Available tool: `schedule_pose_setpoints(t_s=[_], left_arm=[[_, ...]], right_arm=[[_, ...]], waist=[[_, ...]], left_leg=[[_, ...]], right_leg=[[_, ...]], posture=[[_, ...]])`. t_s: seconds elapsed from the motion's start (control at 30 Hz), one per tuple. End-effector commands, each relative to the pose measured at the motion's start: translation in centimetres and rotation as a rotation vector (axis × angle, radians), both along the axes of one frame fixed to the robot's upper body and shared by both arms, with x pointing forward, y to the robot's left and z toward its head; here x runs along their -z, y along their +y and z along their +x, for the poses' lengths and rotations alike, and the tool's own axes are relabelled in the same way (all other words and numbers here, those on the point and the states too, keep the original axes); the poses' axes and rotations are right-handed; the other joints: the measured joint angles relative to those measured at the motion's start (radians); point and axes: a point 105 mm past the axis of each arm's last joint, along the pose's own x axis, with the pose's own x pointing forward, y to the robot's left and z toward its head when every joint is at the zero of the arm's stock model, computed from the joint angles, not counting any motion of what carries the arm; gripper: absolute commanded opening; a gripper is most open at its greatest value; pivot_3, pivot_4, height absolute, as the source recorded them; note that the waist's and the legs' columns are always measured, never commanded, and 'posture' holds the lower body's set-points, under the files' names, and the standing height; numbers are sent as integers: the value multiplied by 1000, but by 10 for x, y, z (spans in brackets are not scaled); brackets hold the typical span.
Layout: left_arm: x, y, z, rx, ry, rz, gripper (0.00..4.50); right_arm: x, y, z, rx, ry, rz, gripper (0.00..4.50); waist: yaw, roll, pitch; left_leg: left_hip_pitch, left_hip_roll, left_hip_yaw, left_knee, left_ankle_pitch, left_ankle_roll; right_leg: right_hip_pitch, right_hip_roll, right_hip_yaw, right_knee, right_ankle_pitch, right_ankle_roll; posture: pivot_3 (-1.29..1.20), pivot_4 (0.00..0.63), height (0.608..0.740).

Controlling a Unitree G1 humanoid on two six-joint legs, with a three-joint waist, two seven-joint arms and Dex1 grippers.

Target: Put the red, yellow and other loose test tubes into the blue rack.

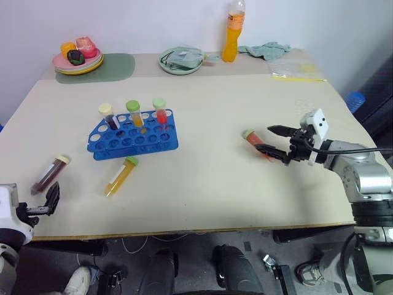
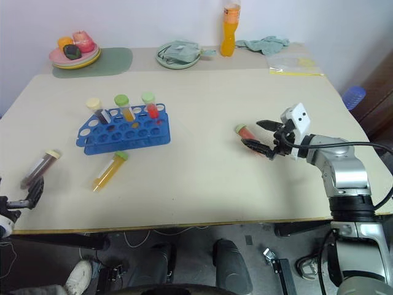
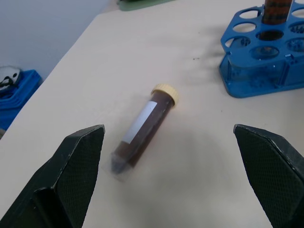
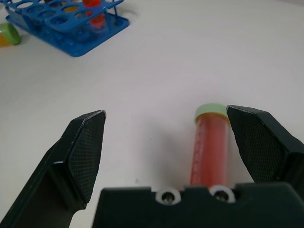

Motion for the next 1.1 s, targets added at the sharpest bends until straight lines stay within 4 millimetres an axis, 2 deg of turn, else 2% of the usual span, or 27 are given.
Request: schedule_pose_setpoints(t_s=[0.03,0.2,0.33,0.47,0.57,0.77,0.93,1.1], left_arm=[[-10,-1,-4,-15,-35,26,4486],[-6,-11,4,16,-53,0,4486],[-11,-34,18,123,-91,-36,4486],[-11,-72,30,321,-75,-64,4486],[-8,-111,42,506,-58,-69,4486],[-7,-178,63,790,-74,-168,4486],[4,-219,66,959,-38,-162,4486],[6,-243,62,1030,-55,-198,4486]], right_arm=[[-15,9,4,-30,-57,-3,4500],[-20,8,6,-28,-53,-33,4500],[-23,6,9,-12,-48,-98,4500],[-38,1,17,32,-74,-204,4500],[-50,0,20,46,-44,-281,4500],[-42,8,28,73,186,-460,4500],[-39,10,52,167,339,-571,4500],[-32,13,68,262,461,-604,4500]], waist=[[0,0,0],[0,0,0],[3,0,0],[1,1,0],[0,3,1],[-2,3,2],[-6,5,2],[-4,6,3]], left_leg=[[0,0,0,0,0,0],[0,0,0,0,0,0],[0,0,0,1,0,0],[0,0,0,1,0,0],[0,0,0,0,0,0],[0,0,1,1,0,0],[0,0,1,0,0,0],[-1,0,1,0,0,0]], right_leg=[[0,0,0,0,0,0],[0,0,0,0,0,0],[0,0,0,0,0,0],[0,0,0,0,0,0],[0,0,0,0,0,0],[0,0,0,0,0,0],[-1,0,1,1,1,1],[-2,0,1,1,1,1]], posture=[[0,150,740],[0,150,740],[0,150,740],[0,150,740],[0,150,740],[0,150,740],[0,150,740],[0,150,740]])
